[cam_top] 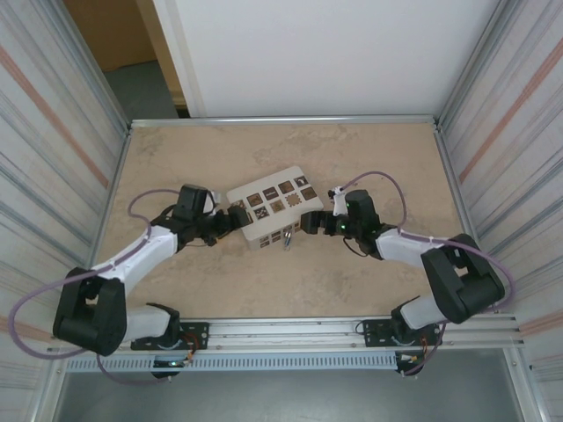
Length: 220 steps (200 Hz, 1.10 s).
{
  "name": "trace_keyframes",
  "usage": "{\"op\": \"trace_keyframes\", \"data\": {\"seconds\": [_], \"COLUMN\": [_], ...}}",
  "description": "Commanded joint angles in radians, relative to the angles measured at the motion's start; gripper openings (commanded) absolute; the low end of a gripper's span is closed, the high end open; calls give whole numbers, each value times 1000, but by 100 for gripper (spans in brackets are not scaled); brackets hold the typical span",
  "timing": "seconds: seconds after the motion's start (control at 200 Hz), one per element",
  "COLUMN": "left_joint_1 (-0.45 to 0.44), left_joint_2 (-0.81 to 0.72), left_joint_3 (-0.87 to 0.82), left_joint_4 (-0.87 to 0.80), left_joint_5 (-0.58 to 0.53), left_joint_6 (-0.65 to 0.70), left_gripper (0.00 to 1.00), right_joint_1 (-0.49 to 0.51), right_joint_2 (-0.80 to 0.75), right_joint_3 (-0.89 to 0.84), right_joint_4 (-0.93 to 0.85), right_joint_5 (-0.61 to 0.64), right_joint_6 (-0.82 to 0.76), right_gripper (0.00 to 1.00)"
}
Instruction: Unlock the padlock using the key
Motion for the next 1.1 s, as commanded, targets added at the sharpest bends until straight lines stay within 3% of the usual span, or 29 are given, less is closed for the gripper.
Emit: {"op": "trace_keyframes", "data": {"seconds": [0.0,0.225,0.466,0.606,0.837,1.097], "left_joint_1": [-6,-17,-39,-38,-50,-76], "left_joint_2": [-86,-164,-137,-100,-4,98], "left_joint_3": [59,80,104,100,98,148], "left_joint_4": [-66,-72,-53,-16,88,96], "left_joint_5": [-19,-26,8,39,114,121], "left_joint_6": [-9,-34,-35,-35,-73,-56], "left_gripper": [86,80,64,62,54,46], "right_joint_1": [-23,-95,-110,-109,-77,42], "right_joint_2": [-88,-232,-308,-331,-244,-57], "right_joint_3": [-45,-82,-81,-103,-82,-54], "right_joint_4": [-89,-173,-183,-137,-67,84], "right_joint_5": [34,-24,-73,-103,-251,-225], "right_joint_6": [-37,-17,-2,-1,-18,15], "right_gripper": [99,99,99,99,100,90]}}
